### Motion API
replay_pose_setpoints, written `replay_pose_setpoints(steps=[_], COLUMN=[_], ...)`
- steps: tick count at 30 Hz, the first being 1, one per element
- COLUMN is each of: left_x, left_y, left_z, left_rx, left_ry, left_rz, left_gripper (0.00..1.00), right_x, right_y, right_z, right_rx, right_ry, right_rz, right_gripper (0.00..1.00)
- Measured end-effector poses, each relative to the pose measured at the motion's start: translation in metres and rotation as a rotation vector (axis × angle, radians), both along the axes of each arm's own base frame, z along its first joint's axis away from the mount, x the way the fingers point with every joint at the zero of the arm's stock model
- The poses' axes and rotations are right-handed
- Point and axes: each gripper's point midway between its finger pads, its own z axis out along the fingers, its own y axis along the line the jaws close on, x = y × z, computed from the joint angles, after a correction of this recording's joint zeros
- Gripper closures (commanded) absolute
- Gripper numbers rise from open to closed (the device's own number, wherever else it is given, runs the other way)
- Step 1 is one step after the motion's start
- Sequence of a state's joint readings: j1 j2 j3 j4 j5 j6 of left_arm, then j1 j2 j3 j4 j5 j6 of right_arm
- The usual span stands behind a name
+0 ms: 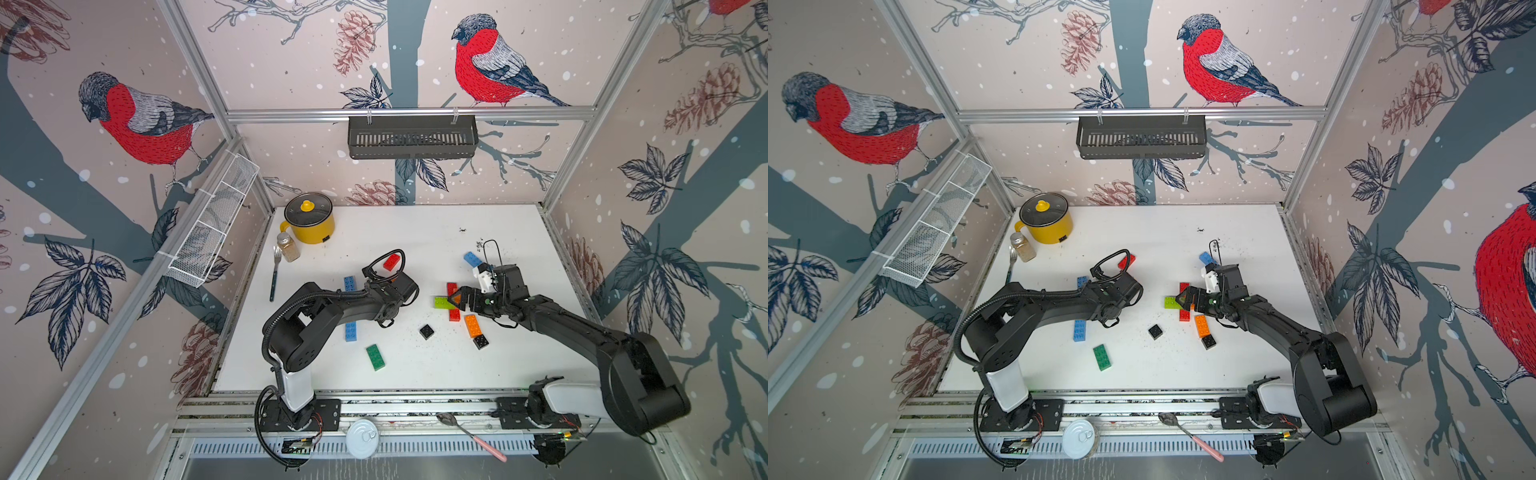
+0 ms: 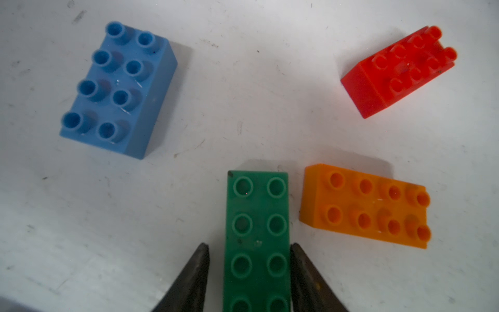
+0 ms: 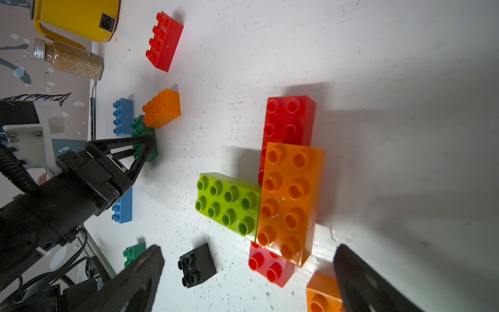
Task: Assemble a small pinwheel with lego
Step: Pick up the lego brick from the center of the board.
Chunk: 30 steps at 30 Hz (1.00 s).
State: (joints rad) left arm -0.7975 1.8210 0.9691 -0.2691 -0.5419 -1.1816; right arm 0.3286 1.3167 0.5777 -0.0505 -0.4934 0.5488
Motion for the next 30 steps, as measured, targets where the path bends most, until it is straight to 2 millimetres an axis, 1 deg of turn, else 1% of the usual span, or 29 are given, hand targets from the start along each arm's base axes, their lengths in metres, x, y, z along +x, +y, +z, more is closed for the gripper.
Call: replay_pose_setpoints(steps=[2,5,7,8,11,12,16,19,21,23,27,30], left_x=[0.000,-0.001,-0.001,-0.001,-0.008,-0.010,-0.011,-0.019,-0.025,-0.031,-0.042,-0.049], left_y=[0.002,0.003,0.003,0.003,0.002,0.002,-0.008,-0.012,-0.015,-0.021,-0.038,-0.049], left_z=[0.000,0.000,0.001,0.001,0.009,0.015,0.048,0.067,0.077,0.091,0.118,0.131], left_rx=[0.005,0.010,0.007,0.002,-0.021,-0.026,-0.075,-0.112,-0.130,-0.165,-0.229,-0.251], left_ry=[-0.004,-0.010,-0.014,-0.013,-0.008,-0.015,-0.086,-0.122,-0.140,-0.168,-0.216,-0.234], left_rz=[0.005,0.009,0.009,0.007,-0.022,-0.043,-0.160,-0.251,-0.319,-0.392,-0.546,-0.645], left_gripper=[0.67,0.76,0.84,0.87,0.87,0.87,0.87,0.87,0.87,0.87,0.87,0.87], right_x=[-0.002,-0.004,-0.005,-0.005,-0.007,-0.008,-0.016,-0.021,-0.021,-0.020,-0.019,-0.018], right_y=[0.002,0.003,0.001,0.000,-0.003,-0.002,0.009,0.015,0.016,0.016,0.015,0.020], right_z=[0.002,0.007,0.008,0.008,0.004,0.002,-0.002,-0.002,0.000,-0.002,-0.014,-0.016], right_rx=[0.002,0.007,-0.001,-0.008,-0.020,-0.023,-0.026,-0.018,-0.016,-0.023,-0.033,-0.016], right_ry=[-0.003,-0.022,-0.028,-0.028,-0.016,-0.014,0.002,0.013,0.014,0.013,0.053,0.068], right_rz=[0.006,0.010,0.004,-0.001,-0.007,-0.006,0.031,0.040,0.025,0.020,0.001,-0.006], right_gripper=[0.01,0.01,0.01,0.01,0.01,0.01,0.01,0.01,0.01,0.01,0.01,0.01])
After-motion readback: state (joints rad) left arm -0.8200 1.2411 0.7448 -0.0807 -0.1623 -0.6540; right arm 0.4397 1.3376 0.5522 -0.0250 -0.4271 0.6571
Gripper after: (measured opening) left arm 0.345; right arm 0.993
